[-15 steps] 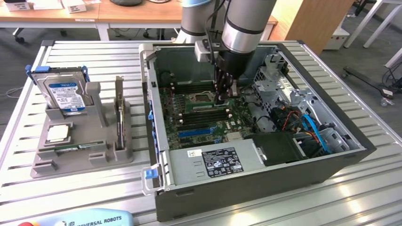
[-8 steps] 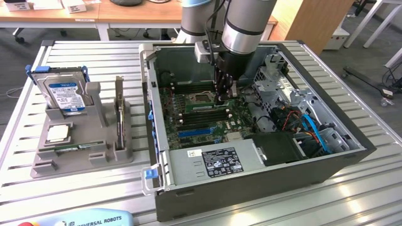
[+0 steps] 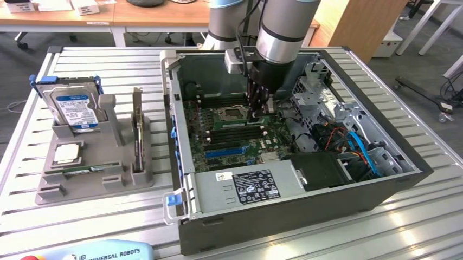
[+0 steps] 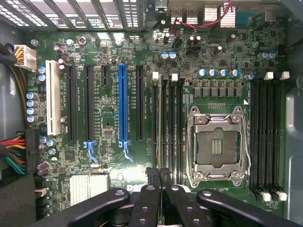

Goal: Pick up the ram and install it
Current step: 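Insert the ram into the slot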

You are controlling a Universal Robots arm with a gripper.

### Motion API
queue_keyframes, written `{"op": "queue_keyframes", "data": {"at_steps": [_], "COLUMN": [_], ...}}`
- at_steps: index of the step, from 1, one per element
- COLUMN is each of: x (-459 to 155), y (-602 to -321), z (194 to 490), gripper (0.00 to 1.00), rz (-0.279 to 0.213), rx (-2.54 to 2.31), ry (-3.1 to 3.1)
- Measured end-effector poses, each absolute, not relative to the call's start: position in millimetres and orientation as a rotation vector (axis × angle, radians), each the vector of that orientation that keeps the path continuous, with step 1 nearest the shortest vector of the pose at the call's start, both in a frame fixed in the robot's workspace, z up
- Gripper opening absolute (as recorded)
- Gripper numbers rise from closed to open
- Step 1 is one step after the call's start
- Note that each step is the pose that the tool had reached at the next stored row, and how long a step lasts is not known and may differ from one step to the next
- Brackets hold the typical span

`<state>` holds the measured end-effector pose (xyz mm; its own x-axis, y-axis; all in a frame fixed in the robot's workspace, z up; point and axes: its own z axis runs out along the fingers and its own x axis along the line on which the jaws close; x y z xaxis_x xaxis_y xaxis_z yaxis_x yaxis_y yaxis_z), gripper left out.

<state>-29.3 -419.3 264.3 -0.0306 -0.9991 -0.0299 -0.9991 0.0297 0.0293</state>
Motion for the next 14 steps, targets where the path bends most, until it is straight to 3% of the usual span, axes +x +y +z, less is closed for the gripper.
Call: {"op": "queue_keyframes", "data": {"at_steps": [14], "x": [-29.3], "y": [-419.4], "z": [255.7], "gripper": [0.11], "rz": [0.066], "rx": [-2.187], "ry": [2.253]}}
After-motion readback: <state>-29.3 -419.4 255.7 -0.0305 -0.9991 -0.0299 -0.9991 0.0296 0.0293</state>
